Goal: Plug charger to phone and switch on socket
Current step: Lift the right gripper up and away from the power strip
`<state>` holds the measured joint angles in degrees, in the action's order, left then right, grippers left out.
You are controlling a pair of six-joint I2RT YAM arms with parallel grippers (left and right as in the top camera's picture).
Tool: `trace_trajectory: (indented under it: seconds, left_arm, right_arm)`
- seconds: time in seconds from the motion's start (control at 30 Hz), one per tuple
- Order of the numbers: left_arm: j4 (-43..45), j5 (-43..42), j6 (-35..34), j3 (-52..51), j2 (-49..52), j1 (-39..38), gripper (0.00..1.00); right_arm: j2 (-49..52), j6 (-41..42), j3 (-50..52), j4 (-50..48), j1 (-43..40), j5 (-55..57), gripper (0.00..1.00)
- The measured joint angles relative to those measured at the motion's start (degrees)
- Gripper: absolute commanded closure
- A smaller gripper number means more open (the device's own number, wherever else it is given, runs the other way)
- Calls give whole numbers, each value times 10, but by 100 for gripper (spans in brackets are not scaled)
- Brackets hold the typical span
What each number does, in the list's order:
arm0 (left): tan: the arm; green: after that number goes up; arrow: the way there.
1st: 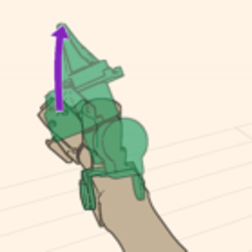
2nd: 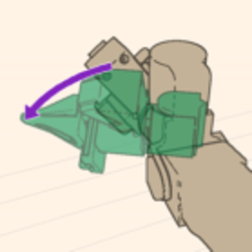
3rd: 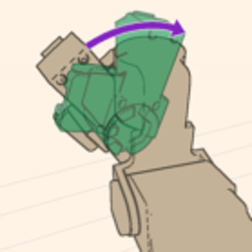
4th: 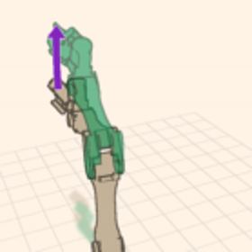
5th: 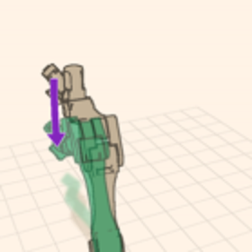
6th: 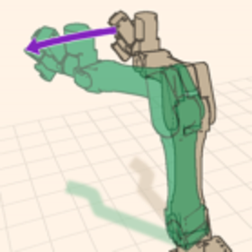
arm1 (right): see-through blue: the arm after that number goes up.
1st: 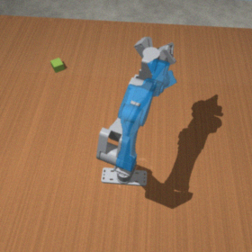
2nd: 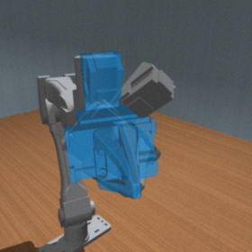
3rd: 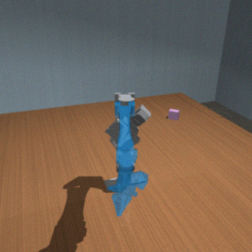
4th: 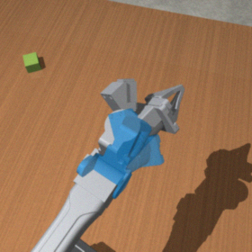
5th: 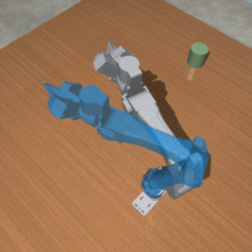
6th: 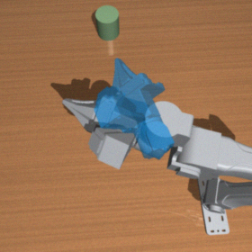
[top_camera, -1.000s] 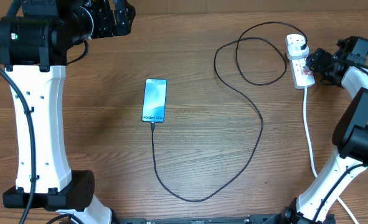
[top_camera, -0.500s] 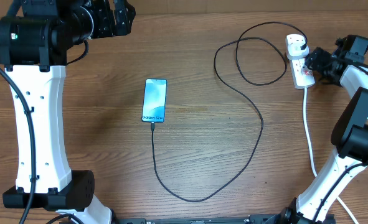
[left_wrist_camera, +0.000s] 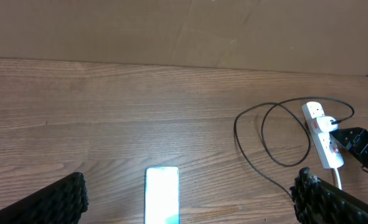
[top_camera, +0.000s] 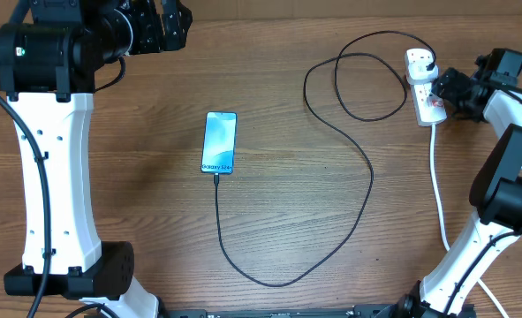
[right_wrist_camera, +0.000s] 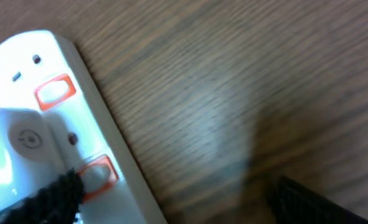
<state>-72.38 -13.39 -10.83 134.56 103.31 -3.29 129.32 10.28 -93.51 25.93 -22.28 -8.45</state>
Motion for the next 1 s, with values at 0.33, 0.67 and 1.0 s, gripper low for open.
trace_trajectory:
  seconds: [0.33, 0.67, 1.0]
  left_arm:
    - [0, 0, 0, 0, 0, 0, 0]
    - [0, 0, 0, 0, 0, 0, 0]
    - [0, 0, 0, 0, 0, 0, 0]
  right_arm:
    - [-28, -11, -91, 170, 9, -1, 0]
    - [-216, -13, -196, 315, 31, -36, 0]
    - [-373, -13, -198, 469, 92, -78, 0]
